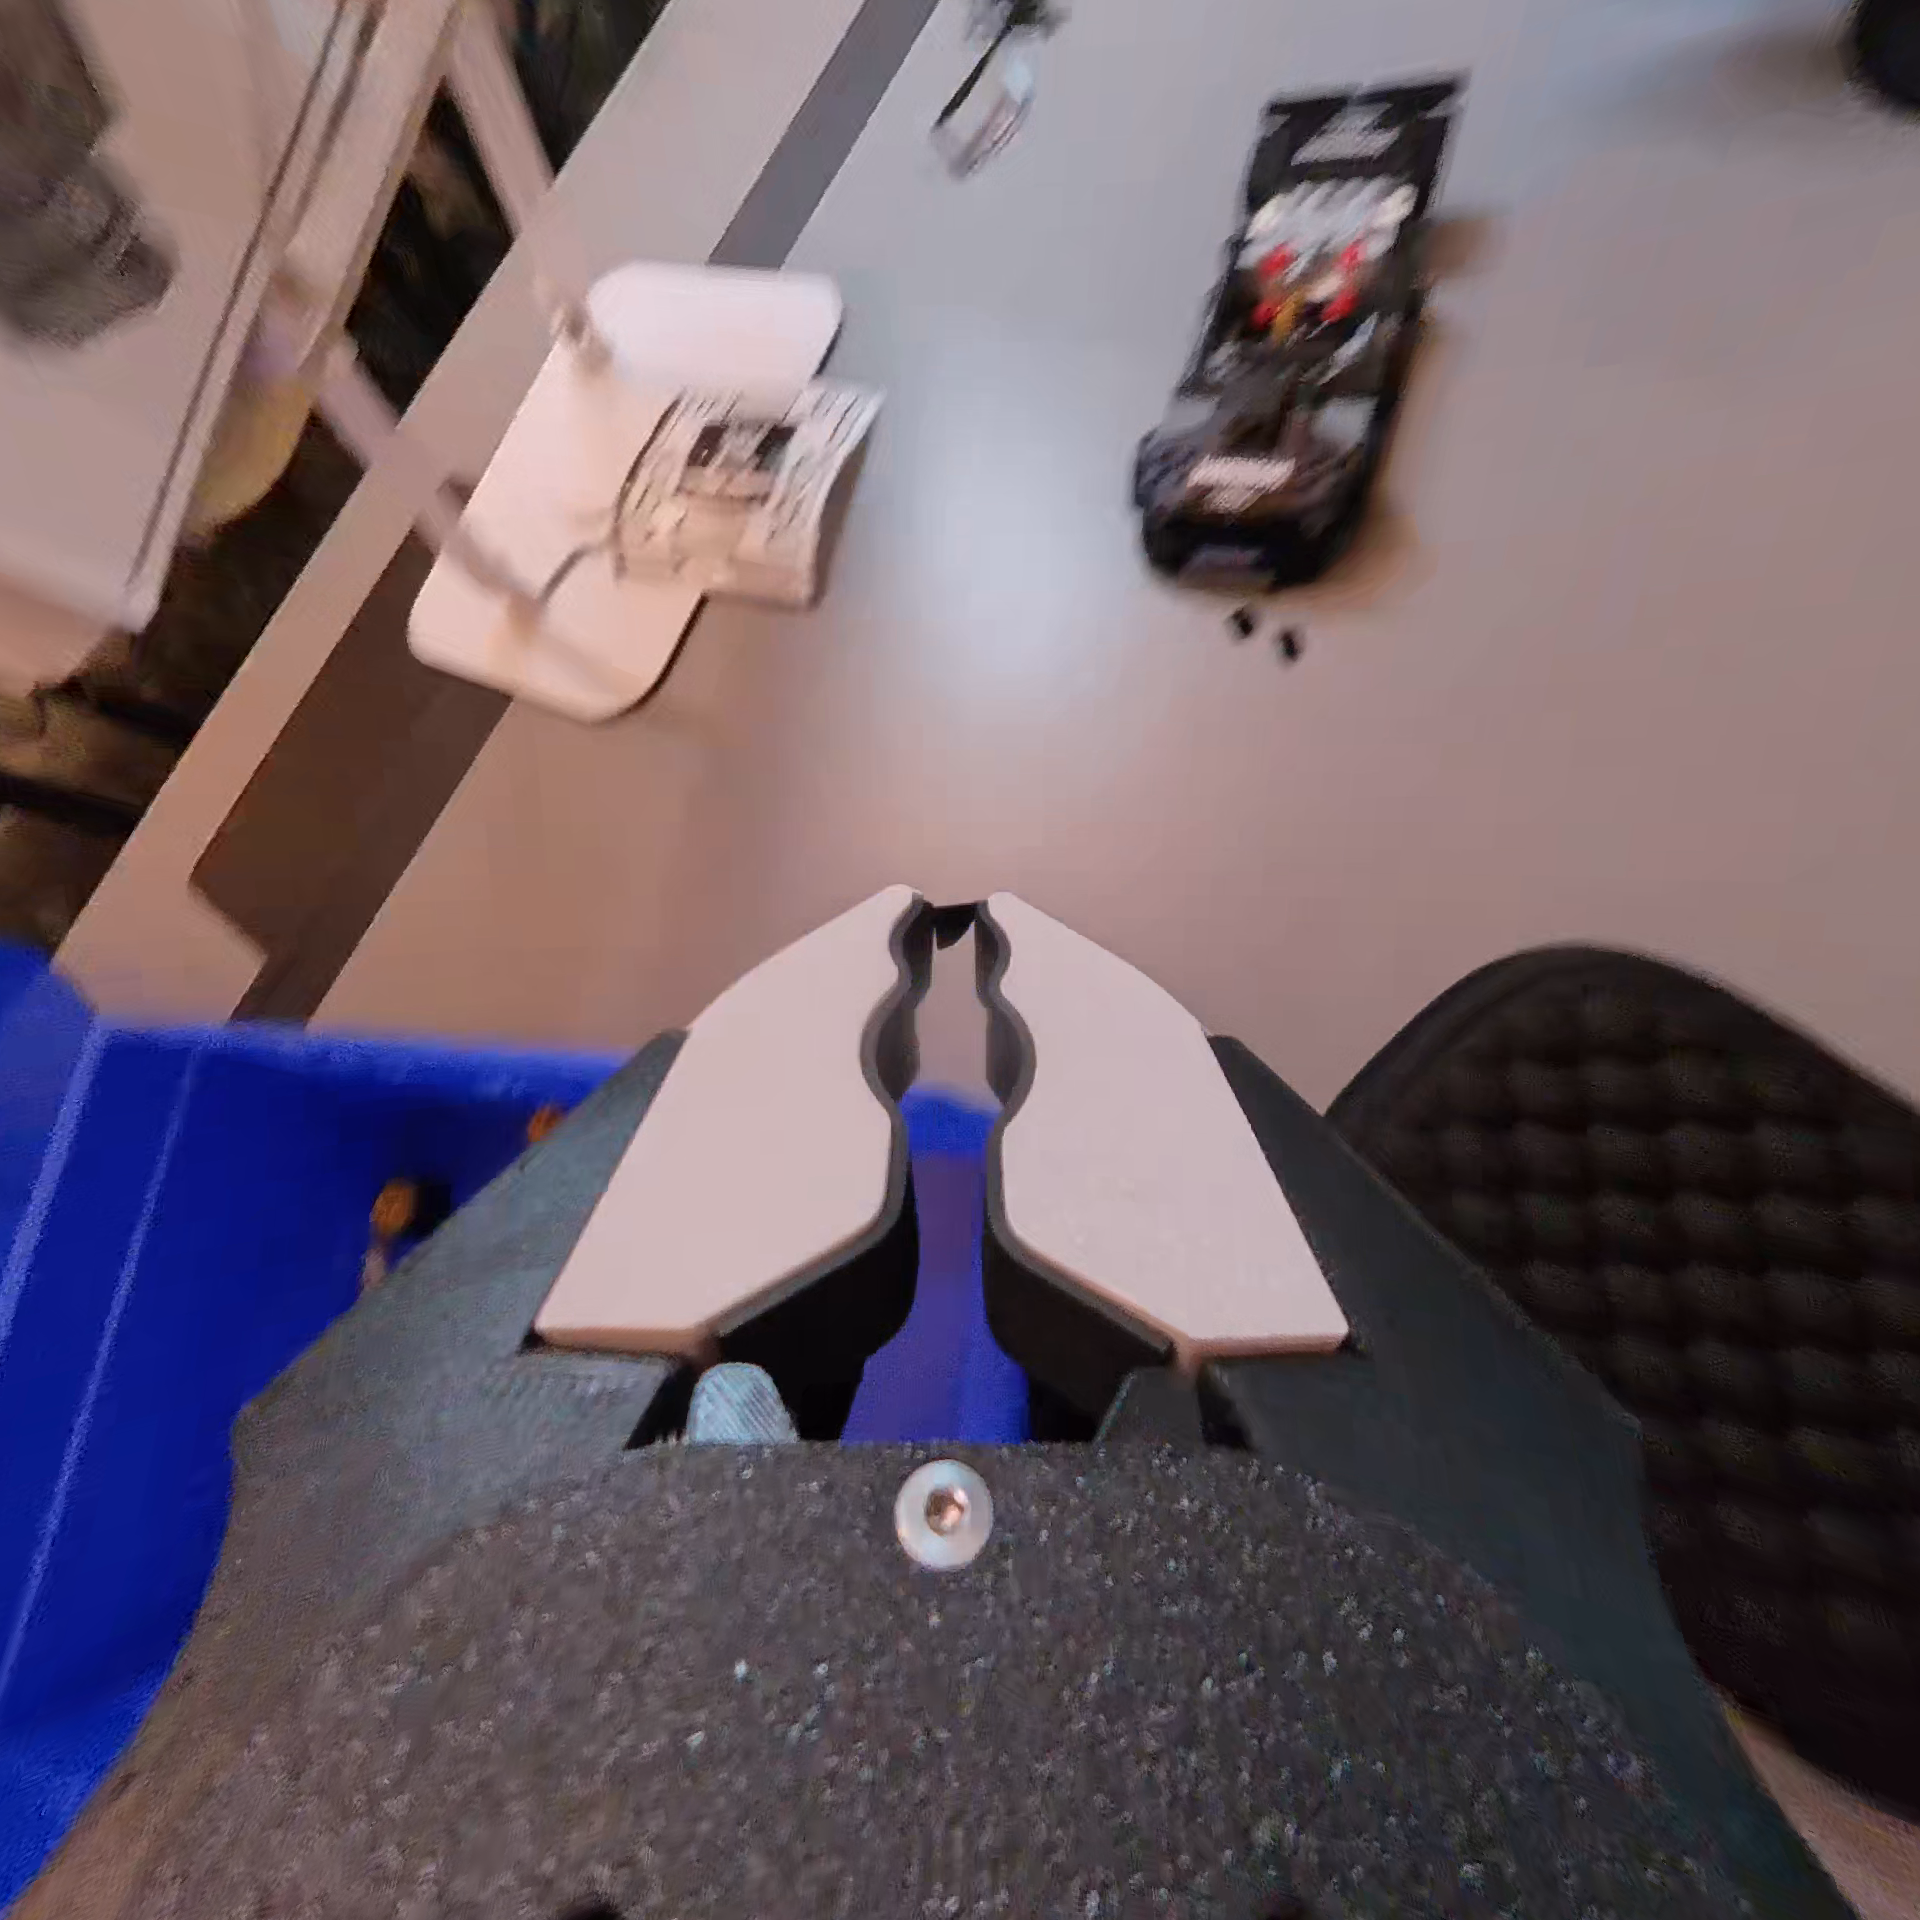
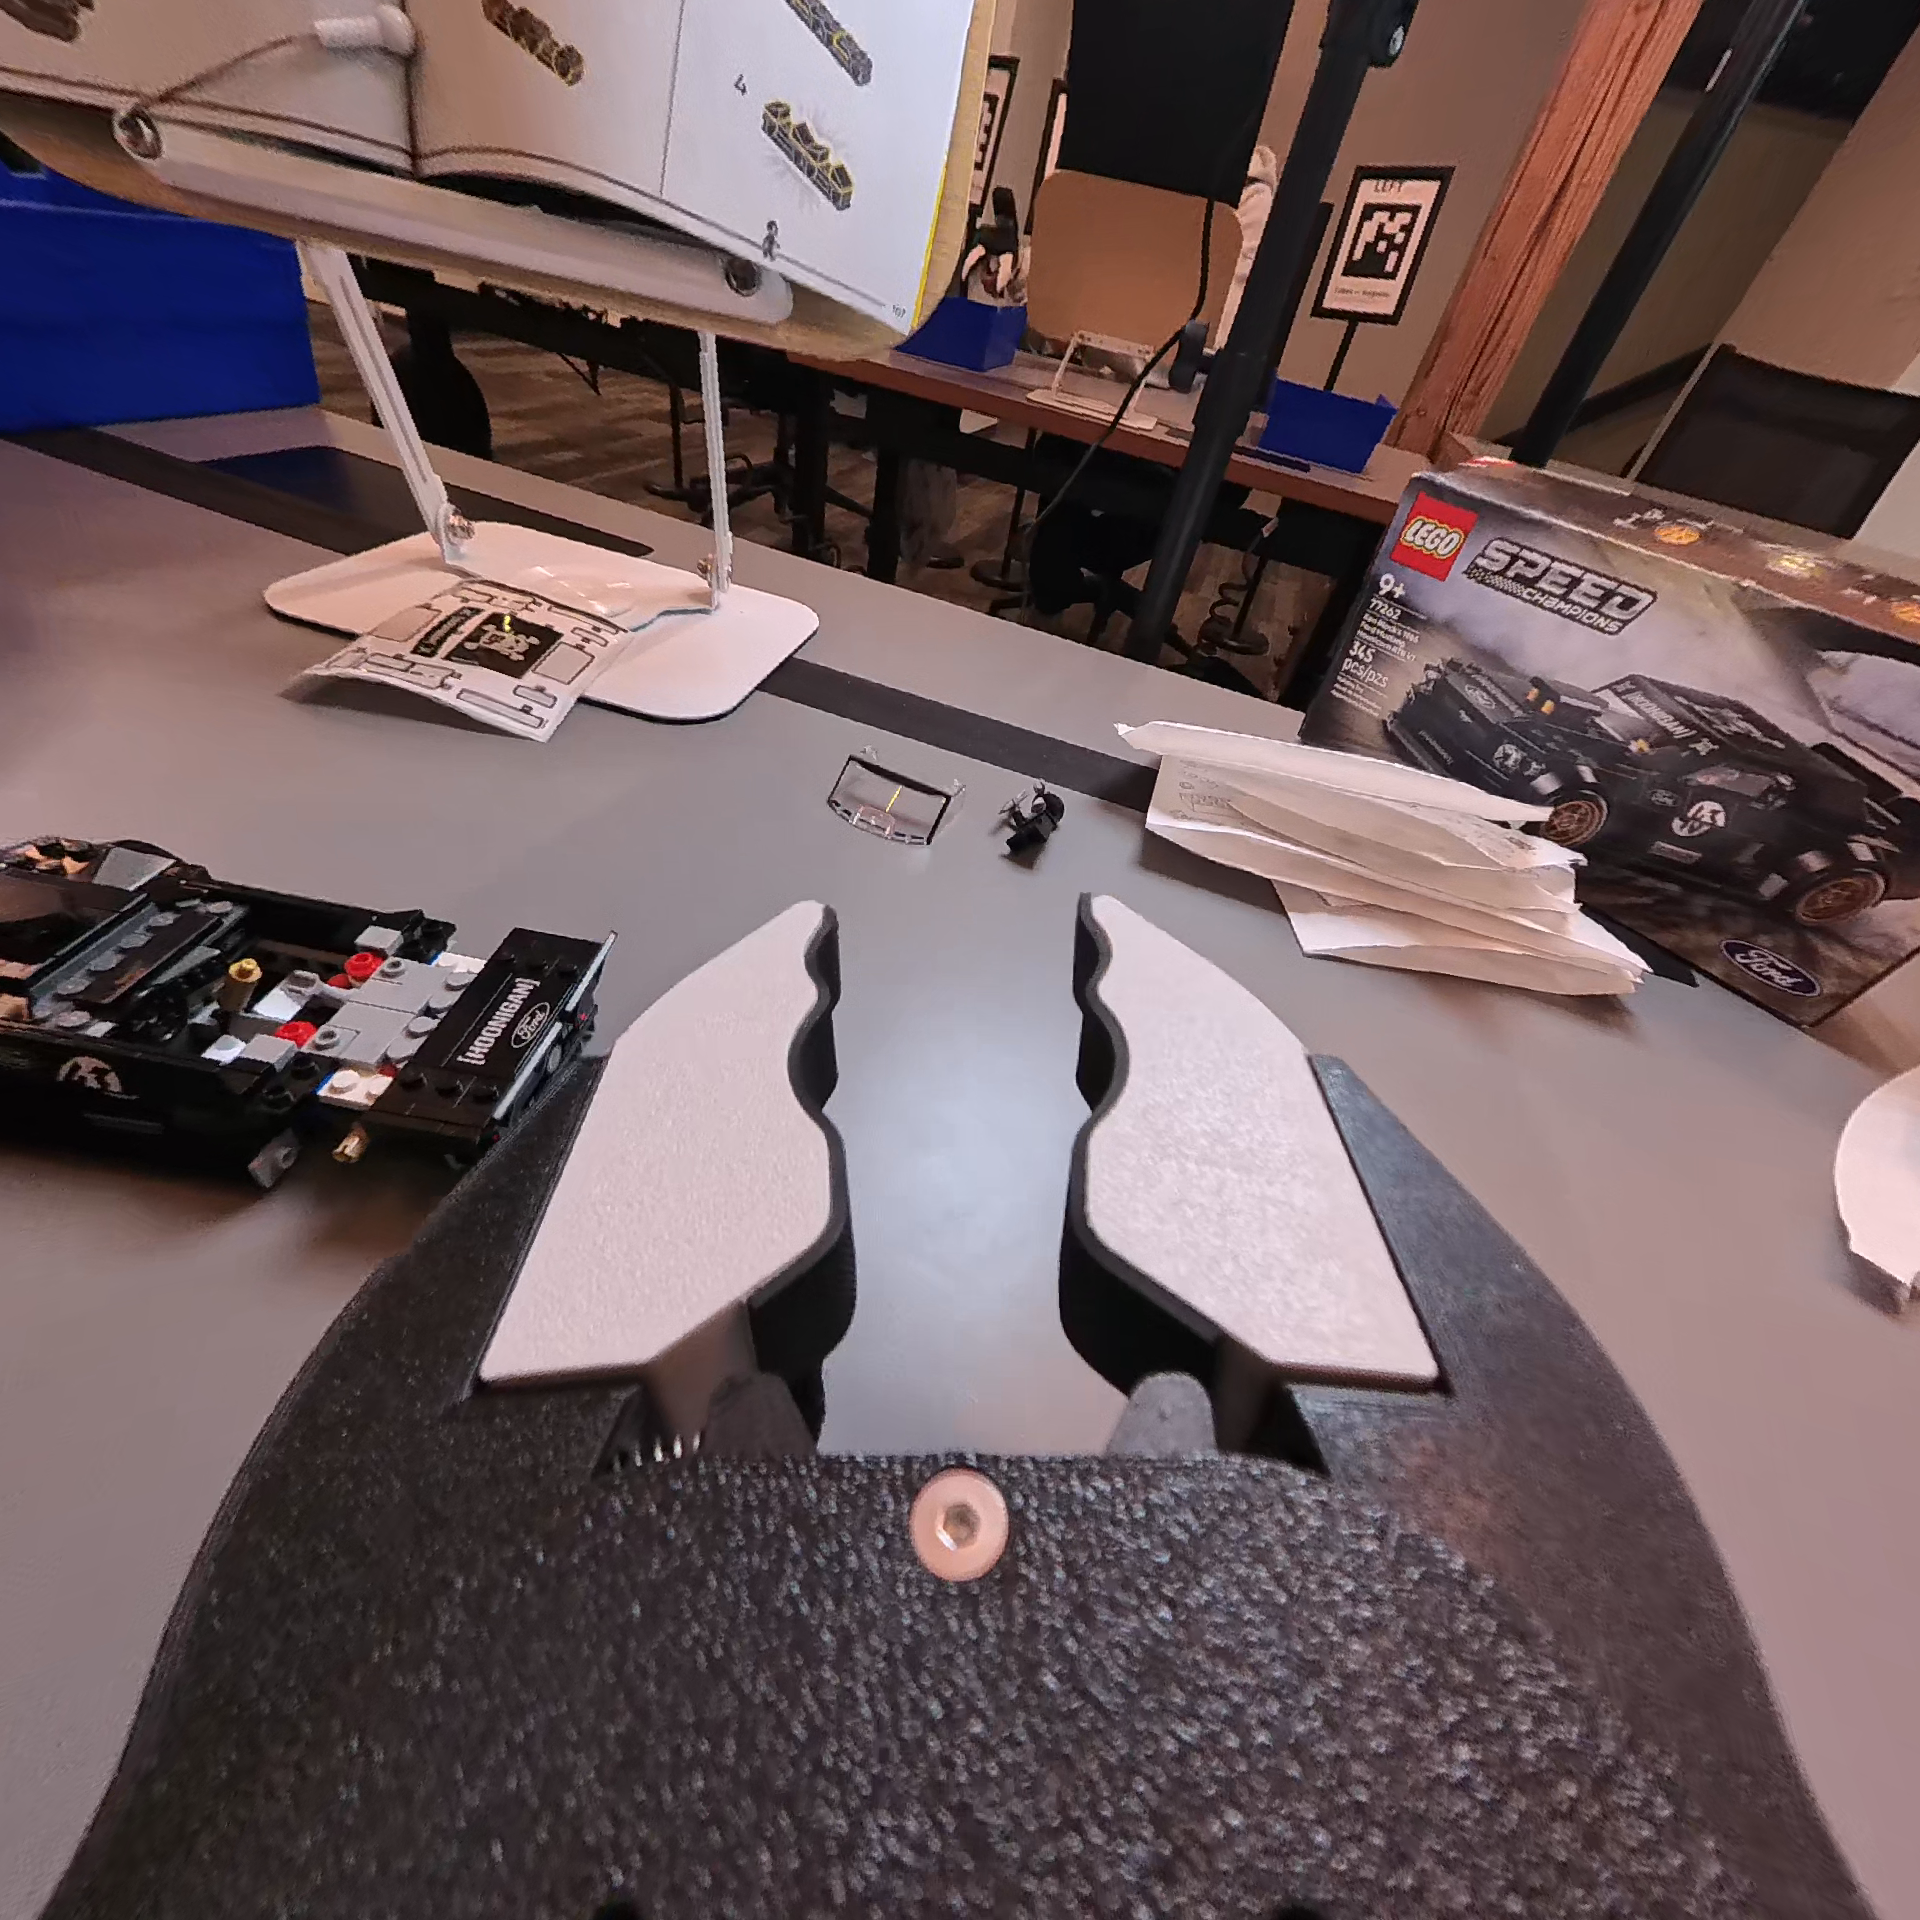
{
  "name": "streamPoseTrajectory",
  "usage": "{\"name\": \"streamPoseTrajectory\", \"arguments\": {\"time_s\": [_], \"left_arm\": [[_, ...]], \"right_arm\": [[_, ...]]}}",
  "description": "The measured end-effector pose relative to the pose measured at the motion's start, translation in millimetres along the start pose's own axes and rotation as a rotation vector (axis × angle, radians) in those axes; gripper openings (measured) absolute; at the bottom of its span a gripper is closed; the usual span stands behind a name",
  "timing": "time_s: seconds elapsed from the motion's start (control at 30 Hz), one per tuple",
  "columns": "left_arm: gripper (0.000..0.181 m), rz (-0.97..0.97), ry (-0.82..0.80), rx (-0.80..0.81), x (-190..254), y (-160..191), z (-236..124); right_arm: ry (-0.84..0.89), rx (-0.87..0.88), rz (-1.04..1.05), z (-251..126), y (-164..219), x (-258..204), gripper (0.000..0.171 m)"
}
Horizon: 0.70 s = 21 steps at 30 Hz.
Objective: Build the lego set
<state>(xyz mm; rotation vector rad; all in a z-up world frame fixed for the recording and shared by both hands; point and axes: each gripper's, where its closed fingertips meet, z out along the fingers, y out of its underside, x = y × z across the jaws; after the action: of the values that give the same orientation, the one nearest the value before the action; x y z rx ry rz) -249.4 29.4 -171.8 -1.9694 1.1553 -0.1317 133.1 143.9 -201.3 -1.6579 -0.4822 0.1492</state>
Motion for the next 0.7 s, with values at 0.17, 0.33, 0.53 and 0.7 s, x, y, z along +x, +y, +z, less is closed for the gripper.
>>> {"name": "streamPoseTrajectory", "arguments": {"time_s": [0.17,0.33,0.53,0.7], "left_arm": [[0.008,0.041,0.072,-0.001,55.6,-30.2,70.0],[0.008,0.01,0.163,-0.16,79.6,-17.9,139.1],[0.008,-0.009,0.155,-0.262,70.0,-7.3,165.2],[0.008,-0.061,0.105,-0.259,50.2,-0.7,166.9]], "right_arm": [[0.004,0.05,0.007,-9.3,-12.6,4.4,0.043],[-0.021,0.052,-0.026,-14.3,-12.3,0.2,0.044],[-0.03,0.081,-0.025,-19.1,-19.0,1.2,0.044],[-0.021,0.084,-0.007,-20.3,-19.4,6.3,0.044]]}}
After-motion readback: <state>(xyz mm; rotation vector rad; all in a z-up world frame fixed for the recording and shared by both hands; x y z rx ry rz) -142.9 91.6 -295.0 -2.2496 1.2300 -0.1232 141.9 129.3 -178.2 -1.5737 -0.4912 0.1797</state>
